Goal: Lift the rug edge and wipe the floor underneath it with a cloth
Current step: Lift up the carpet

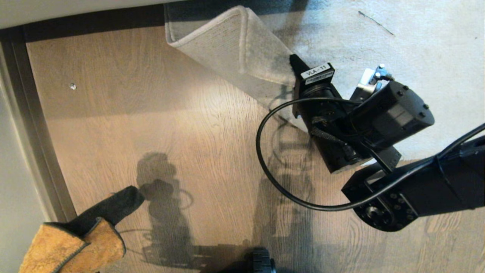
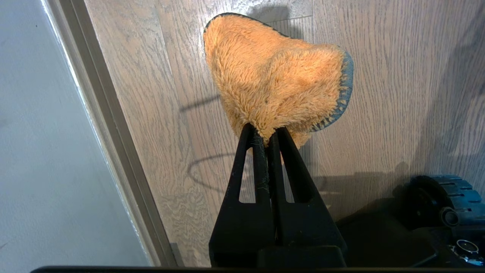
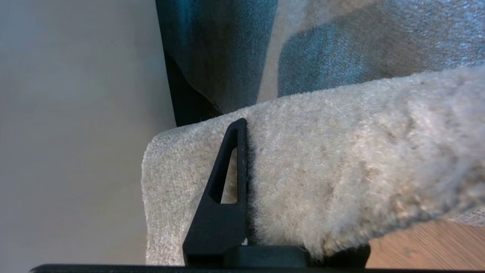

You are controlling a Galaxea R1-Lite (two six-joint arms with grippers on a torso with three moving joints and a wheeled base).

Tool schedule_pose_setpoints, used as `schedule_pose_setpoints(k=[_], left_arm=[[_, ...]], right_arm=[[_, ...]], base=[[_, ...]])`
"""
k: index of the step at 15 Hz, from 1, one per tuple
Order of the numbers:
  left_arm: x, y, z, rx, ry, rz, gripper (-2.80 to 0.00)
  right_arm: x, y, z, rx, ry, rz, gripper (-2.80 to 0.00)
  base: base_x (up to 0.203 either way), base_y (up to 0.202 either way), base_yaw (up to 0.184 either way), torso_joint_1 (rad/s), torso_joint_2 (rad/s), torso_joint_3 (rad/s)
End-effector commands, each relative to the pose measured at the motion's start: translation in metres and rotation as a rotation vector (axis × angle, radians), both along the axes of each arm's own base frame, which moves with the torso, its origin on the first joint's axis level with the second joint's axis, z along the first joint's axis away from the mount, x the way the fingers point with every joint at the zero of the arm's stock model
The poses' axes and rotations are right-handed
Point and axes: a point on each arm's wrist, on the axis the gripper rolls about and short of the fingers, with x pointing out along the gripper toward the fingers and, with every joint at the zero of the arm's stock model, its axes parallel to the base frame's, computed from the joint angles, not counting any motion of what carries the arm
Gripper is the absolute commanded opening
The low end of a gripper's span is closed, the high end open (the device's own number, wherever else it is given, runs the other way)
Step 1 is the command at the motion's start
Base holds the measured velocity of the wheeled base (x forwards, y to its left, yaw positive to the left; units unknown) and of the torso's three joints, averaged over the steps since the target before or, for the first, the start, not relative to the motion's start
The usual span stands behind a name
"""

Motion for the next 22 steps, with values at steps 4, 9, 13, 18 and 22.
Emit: schedule_pose_setpoints(k=[4, 9, 13, 18, 22], left_arm=[[0.000, 0.000, 0.000, 0.001, 0.000, 0.000, -2.80], [0.000, 0.000, 0.000, 0.001, 0.000, 0.000, -2.80], [0.000, 0.000, 0.000, 0.001, 0.000, 0.000, -2.80], [0.000, 0.000, 0.000, 0.010, 0.000, -0.003, -2.80], [0.000, 0.000, 0.000, 0.014, 0.000, -0.014, -2.80]], right_arm=[[-0.003, -0.003, 0.006, 0.035, -0.039, -0.005, -2.80], [-0.002, -0.002, 0.004, 0.031, -0.039, 0.000, -2.80], [-0.002, -0.002, 0.001, 0.023, -0.029, -0.001, -2.80], [0.001, 0.000, -0.006, 0.010, -0.014, 0.001, -2.80], [0.001, 0.000, -0.006, 0.011, -0.013, 0.001, -2.80]], base=[[0.000, 0.000, 0.000, 0.000, 0.00, 0.000], [0.000, 0.000, 0.000, 0.000, 0.00, 0.000], [0.000, 0.000, 0.000, 0.000, 0.00, 0.000], [0.000, 0.000, 0.000, 0.000, 0.00, 0.000], [0.000, 0.000, 0.000, 0.000, 0.00, 0.000]])
